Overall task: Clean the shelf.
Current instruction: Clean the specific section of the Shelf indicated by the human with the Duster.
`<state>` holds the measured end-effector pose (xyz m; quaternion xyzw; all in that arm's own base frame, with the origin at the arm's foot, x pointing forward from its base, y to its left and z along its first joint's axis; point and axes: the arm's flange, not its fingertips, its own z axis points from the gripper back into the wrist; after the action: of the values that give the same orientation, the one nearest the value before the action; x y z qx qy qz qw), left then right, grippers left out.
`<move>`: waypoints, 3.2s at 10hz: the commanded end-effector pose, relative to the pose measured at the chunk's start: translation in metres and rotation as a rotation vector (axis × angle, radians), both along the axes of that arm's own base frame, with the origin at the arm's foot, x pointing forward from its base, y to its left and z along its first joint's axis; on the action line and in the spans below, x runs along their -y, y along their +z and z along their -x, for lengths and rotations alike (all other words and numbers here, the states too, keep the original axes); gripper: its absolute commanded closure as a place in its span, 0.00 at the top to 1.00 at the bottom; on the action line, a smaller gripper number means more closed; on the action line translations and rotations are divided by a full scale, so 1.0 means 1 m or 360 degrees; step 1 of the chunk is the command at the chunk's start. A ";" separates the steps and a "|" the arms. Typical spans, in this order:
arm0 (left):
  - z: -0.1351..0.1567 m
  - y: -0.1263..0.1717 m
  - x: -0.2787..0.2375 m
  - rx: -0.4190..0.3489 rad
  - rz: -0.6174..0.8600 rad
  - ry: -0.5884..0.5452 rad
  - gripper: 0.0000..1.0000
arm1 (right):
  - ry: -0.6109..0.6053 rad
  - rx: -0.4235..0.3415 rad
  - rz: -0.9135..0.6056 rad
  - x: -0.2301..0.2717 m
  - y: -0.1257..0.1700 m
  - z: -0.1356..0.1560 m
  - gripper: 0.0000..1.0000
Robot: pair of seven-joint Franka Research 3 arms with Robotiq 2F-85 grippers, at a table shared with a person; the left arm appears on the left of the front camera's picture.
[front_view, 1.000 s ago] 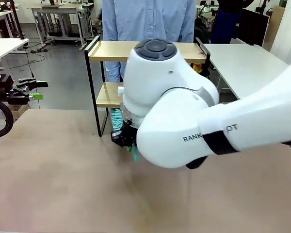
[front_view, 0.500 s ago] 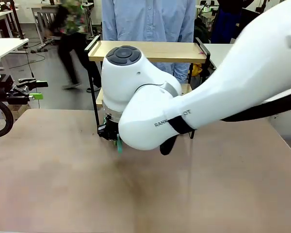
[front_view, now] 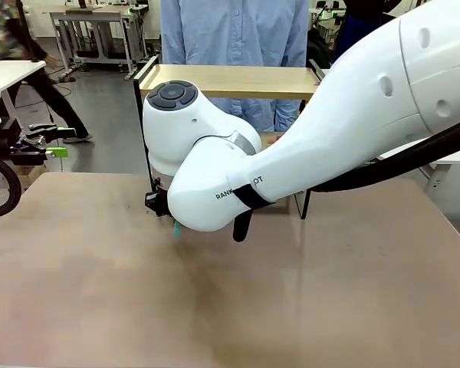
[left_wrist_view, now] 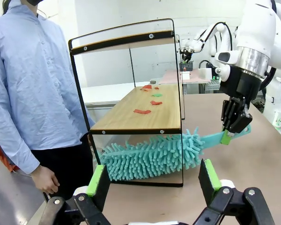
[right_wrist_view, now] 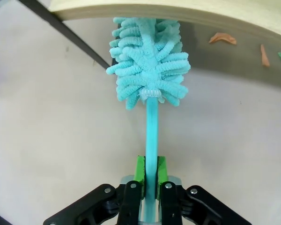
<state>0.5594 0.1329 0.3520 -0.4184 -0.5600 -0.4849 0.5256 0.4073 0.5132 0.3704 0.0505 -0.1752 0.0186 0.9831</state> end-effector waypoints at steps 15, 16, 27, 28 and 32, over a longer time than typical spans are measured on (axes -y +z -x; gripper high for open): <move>0.002 0.003 0.001 0.0021 0.0002 0.0001 1.00 | -0.0104 -0.0169 0.0020 0.078 -0.015 -0.035 0.13; 0.002 0.003 0.001 0.0021 0.0002 0.0001 1.00 | -0.0110 -0.0185 0.0022 0.089 -0.014 -0.035 0.13; 0.002 0.003 0.001 0.0021 0.0002 0.0001 1.00 | -0.0327 -0.0168 0.0331 0.213 -0.005 -0.033 0.13; 0.002 0.003 0.001 0.0021 0.0002 0.0001 1.00 | -0.0378 -0.0153 0.0391 0.224 -0.001 -0.031 0.13; 0.002 0.003 0.001 0.0021 0.0002 0.0001 1.00 | -0.0431 0.0025 0.0470 0.239 0.021 -0.015 0.13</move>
<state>0.5594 0.1329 0.3520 -0.4184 -0.5600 -0.4849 0.5256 0.4332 0.2763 0.3906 -0.1099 -0.1501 -0.0781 0.9794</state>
